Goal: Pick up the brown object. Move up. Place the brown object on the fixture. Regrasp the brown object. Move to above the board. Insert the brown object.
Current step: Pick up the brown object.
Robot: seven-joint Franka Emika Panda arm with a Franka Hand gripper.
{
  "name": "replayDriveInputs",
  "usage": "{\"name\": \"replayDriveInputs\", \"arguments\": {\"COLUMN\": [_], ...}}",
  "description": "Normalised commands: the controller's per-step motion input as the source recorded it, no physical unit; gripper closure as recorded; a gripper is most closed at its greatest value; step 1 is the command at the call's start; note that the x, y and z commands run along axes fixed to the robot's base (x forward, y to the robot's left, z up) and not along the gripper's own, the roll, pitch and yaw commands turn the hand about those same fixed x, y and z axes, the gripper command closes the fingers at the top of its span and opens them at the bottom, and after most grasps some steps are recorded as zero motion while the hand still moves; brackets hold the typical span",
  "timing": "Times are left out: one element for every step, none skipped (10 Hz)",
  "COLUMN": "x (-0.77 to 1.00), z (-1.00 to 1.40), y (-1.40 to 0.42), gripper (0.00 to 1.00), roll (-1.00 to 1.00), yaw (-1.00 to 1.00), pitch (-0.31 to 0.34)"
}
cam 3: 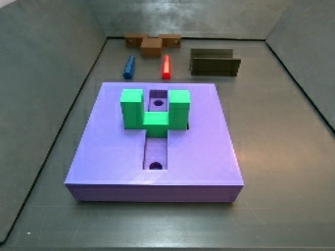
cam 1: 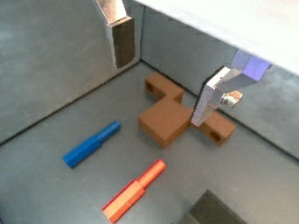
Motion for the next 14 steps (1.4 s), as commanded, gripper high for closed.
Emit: {"name": "replayDriveInputs", "arguments": {"x": [-0.09, -0.58, -0.80, -0.59, 0.00, 0.14, 0.11, 0.11, 0.02, 0.06, 0.17, 0.26, 0.23, 0.11], "z": [-0.85, -0.89, -0.95, -0.87, -0.67, -0.61, -0.60, -0.64, -0.59, -0.58, -0.64, -0.74, -0.74, -0.63], "y": [0.26, 0.58, 0.56, 0.46, 0.25, 0.05, 0.04, 0.03, 0.00, 0.00, 0.03, 0.13, 0.15, 0.13], "gripper": [0.00, 0.00, 0.00, 0.00, 0.00, 0.00, 0.00, 0.00, 0.00, 0.00, 0.00, 0.00, 0.00, 0.00], "roll": [-0.16, -0.15, -0.12, -0.17, -0.24, -0.25, -0.26, -0.24, -0.19, -0.19, -0.21, -0.19, -0.16, -0.11], "yaw": [-0.14, -0.17, -0.17, -0.17, -0.02, -0.03, -0.07, -0.09, -0.11, -0.10, -0.07, -0.02, -0.06, -0.03], "pitch": [-0.056, -0.026, -0.064, -0.090, -0.129, -0.127, -0.126, -0.090, -0.016, -0.019, -0.041, -0.043, -0.027, 0.000]}}
